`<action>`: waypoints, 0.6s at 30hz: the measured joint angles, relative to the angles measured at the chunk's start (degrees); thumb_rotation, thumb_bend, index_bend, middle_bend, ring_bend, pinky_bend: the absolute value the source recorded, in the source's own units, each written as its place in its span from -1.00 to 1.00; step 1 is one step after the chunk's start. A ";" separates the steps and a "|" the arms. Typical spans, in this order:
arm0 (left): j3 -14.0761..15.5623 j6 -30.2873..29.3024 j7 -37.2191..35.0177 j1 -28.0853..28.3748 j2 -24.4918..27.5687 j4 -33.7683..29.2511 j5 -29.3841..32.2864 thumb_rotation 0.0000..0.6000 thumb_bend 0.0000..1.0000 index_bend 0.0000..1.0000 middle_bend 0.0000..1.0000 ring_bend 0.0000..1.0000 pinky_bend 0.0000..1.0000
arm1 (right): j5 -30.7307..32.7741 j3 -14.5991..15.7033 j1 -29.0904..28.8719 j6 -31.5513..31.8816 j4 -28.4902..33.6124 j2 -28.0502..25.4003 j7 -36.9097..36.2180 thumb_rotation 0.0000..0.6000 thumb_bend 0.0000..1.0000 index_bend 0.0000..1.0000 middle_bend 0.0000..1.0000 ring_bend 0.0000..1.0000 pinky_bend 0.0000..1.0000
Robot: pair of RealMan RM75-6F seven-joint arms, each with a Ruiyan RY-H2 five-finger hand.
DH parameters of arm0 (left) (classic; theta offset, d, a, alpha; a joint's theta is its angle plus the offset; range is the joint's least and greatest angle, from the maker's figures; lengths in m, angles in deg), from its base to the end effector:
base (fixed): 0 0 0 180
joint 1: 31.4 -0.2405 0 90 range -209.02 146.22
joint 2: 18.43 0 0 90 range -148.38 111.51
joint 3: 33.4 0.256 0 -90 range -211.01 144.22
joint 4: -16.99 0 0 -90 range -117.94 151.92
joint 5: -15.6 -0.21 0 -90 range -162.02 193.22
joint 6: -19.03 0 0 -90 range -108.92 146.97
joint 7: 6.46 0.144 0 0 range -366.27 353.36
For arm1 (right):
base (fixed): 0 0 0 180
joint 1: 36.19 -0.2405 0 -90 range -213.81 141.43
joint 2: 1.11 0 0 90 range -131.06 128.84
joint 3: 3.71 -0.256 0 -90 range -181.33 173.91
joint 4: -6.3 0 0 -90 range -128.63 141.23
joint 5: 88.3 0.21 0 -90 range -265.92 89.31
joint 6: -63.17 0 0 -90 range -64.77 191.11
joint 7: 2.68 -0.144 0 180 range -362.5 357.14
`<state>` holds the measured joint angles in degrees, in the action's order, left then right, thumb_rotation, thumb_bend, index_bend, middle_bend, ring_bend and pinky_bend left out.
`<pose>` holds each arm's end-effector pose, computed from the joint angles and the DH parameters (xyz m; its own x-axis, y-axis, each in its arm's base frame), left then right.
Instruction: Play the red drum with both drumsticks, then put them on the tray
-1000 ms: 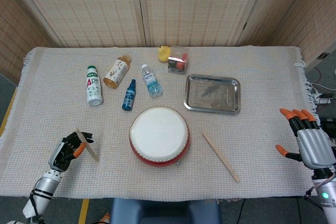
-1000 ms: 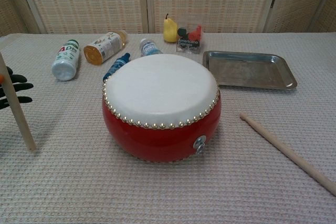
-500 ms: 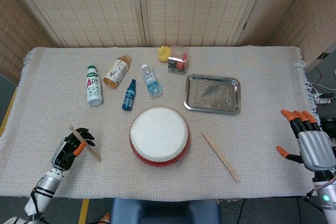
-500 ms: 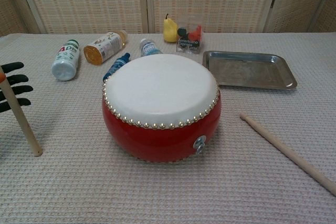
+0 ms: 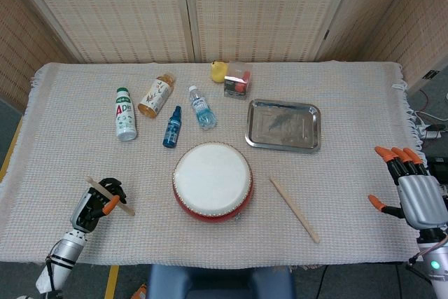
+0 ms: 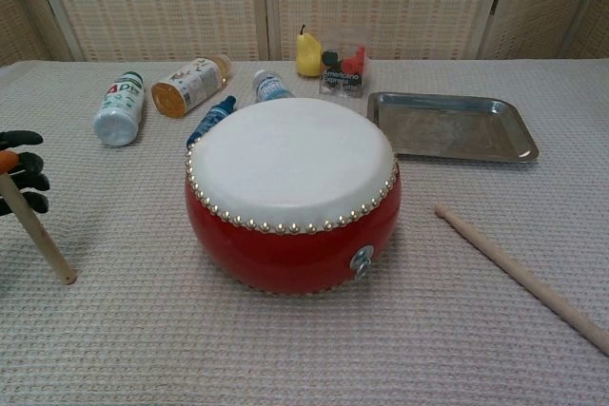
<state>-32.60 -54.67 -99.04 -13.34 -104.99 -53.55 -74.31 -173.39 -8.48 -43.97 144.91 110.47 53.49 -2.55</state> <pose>-0.2941 0.2378 0.0234 -0.8940 0.2809 0.3491 0.4056 0.1761 0.8970 -0.2719 -0.1990 0.1884 0.3593 -0.0147 0.9331 -0.9318 -0.0618 0.3578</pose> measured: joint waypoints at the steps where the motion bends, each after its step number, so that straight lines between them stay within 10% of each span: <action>1: -0.06 0.06 0.42 -0.02 -0.04 -0.22 0.21 1.00 -0.32 -0.11 0.13 -0.02 0.05 | 0.01 -0.03 -0.01 0.00 -0.04 0.02 -0.06 1.00 -0.78 -0.77 -0.73 -0.97 -0.86; 18: -1.33 0.82 10.41 -0.98 -2.19 -2.28 3.46 0.78 -0.40 0.19 0.44 0.26 0.33 | 0.05 -0.21 0.15 0.34 -0.20 0.14 -0.37 1.00 -0.78 -0.77 -0.73 -0.97 -0.86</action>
<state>-33.93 -53.85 -88.62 -14.32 -107.18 -55.83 -70.85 -173.34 -8.69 -43.82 145.25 110.27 53.63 -2.92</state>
